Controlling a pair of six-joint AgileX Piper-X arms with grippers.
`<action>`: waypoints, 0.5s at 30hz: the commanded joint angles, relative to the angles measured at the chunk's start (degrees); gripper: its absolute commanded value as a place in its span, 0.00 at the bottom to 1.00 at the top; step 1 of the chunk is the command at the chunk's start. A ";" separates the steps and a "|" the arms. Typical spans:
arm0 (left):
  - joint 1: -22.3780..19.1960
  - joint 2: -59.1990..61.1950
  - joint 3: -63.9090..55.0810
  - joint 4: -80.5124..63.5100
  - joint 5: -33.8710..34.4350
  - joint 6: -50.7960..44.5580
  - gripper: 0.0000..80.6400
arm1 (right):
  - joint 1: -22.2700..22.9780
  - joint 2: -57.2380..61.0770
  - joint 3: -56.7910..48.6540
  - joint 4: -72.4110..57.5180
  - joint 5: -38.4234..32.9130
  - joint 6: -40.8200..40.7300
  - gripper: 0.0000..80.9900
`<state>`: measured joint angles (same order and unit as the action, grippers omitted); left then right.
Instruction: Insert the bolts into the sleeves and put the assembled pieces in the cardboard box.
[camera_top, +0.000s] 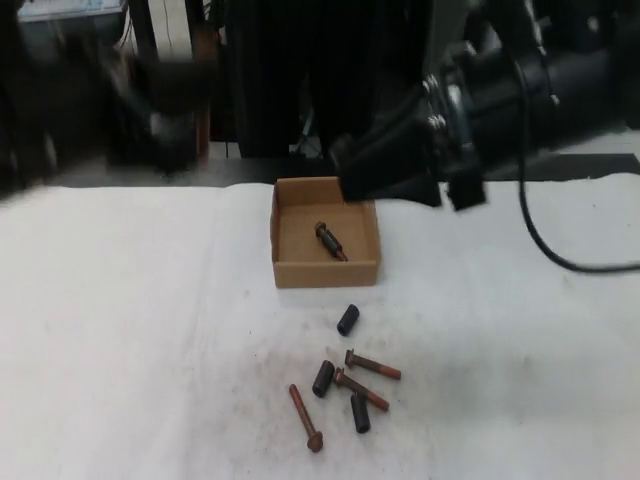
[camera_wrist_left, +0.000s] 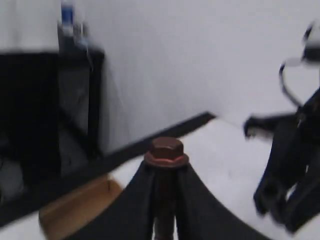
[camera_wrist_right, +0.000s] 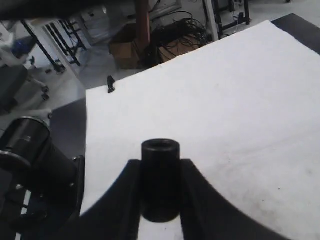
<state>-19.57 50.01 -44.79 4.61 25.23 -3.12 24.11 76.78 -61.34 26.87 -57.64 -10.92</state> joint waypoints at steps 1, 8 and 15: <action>0.03 0.44 -0.35 -15.53 1.06 -5.22 0.01 | -1.15 -0.19 3.14 -4.09 -4.34 1.22 0.01; -0.21 6.98 -0.35 -29.25 15.01 -17.67 0.01 | 0.20 -0.19 19.90 -49.79 -1.52 24.98 0.01; -0.41 15.93 -0.35 -38.82 23.68 -20.05 0.01 | 4.16 0.50 29.79 -88.66 14.05 40.09 0.01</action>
<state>-19.70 64.05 -44.79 -31.30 46.53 -22.38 27.69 77.10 -32.39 -55.95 -46.48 26.61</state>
